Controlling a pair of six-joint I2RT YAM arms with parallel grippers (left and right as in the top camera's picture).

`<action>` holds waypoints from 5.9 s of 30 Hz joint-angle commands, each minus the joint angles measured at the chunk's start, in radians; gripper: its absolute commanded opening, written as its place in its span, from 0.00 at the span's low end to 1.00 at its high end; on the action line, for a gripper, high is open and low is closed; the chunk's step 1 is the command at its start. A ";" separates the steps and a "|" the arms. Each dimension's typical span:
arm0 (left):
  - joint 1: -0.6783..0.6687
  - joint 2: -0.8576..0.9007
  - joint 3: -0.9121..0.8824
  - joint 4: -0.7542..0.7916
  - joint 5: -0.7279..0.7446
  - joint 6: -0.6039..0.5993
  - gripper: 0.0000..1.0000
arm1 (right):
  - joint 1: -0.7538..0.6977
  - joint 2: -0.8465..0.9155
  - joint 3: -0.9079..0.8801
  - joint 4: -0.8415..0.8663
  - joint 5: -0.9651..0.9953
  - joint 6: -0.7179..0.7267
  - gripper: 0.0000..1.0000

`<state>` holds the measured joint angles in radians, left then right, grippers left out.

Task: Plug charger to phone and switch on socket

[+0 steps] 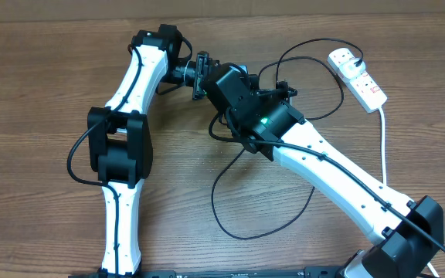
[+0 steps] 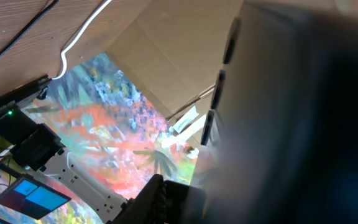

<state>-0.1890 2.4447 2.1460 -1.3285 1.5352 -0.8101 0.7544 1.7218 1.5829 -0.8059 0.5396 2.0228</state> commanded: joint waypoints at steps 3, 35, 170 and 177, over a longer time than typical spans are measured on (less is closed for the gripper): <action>0.007 0.010 0.019 -0.001 0.010 -0.006 0.11 | -0.010 -0.010 0.022 0.015 0.061 0.139 0.04; 0.015 -0.057 0.026 0.284 -0.239 0.372 0.04 | -0.061 -0.285 0.022 -0.045 -0.224 -1.246 1.00; 0.012 -0.455 0.046 0.025 -1.234 0.388 0.04 | -0.235 0.350 -0.188 0.035 -0.709 -1.164 0.04; 0.019 -0.455 0.046 0.082 -1.165 0.388 0.04 | -0.240 0.193 -0.181 0.034 -0.731 -1.234 0.04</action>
<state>-0.1814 2.0033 2.1811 -1.2675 0.2871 -0.4370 0.5186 2.0380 1.3865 -0.7750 -0.1593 0.8581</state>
